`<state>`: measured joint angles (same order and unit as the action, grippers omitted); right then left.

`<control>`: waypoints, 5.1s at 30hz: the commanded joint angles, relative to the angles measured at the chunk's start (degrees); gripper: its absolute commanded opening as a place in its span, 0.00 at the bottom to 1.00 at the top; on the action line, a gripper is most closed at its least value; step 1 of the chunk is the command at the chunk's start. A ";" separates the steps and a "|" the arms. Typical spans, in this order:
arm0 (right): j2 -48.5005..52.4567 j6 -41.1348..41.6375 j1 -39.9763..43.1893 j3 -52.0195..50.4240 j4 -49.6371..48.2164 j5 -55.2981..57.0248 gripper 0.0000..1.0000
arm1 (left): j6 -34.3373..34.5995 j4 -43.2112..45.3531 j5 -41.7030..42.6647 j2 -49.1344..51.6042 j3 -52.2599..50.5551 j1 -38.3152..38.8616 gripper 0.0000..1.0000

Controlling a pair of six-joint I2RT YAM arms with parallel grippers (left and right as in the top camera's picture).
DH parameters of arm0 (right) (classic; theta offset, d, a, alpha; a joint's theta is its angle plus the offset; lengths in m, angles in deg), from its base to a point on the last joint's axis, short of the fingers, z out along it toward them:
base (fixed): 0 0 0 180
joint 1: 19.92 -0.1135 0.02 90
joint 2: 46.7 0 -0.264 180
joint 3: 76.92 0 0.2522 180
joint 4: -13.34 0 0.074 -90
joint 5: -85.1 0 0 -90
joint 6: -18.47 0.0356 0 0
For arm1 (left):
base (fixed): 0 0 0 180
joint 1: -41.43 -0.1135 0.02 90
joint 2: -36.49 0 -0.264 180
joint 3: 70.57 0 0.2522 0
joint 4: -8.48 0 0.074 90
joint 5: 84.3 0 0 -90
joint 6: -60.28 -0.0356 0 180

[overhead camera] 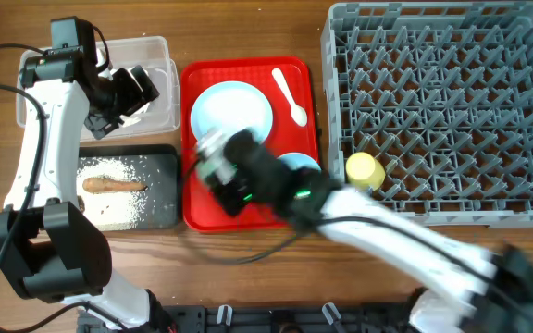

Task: Sort waste into correct bins and load items into the dishwasher rack
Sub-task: 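Carry the mint bowl into the rack and release it, then grasp the light-blue bowl on the red tray with the right gripper, then place the light-blue bowl in the rack's back row, then reach the right gripper to the white spoon on the red tray and grasp it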

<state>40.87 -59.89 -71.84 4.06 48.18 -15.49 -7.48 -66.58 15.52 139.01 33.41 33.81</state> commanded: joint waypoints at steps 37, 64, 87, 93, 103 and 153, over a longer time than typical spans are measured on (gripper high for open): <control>4.55 -2.27 70.93 1.90 4.37 -47.56 0.46 | 0.72 0.15 -0.52 -0.42 -0.33 -0.22 1.00; 19.80 -5.20 13.62 -0.07 18.71 -7.48 0.36 | 0.72 0.15 -0.52 -0.42 -0.33 -0.22 1.00; 13.05 0.48 64.06 3.67 -18.71 -80.04 0.04 | 0.72 0.15 -0.52 -0.42 -0.33 -0.22 1.00; 32.37 38.86 64.98 3.67 -66.23 -81.81 0.04 | 0.72 0.15 -0.52 -0.42 -0.33 -0.24 1.00; 33.31 51.67 64.02 3.69 -70.84 -64.78 0.04 | 0.72 0.15 -0.52 -0.42 -0.33 -0.24 1.00; 23.61 69.68 62.27 13.42 -87.93 -56.65 0.43 | 0.72 0.15 -0.52 -0.42 -0.33 -0.22 1.00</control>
<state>67.71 27.45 -6.38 16.30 -51.24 -83.64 -7.48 -66.54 15.31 139.01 33.13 33.81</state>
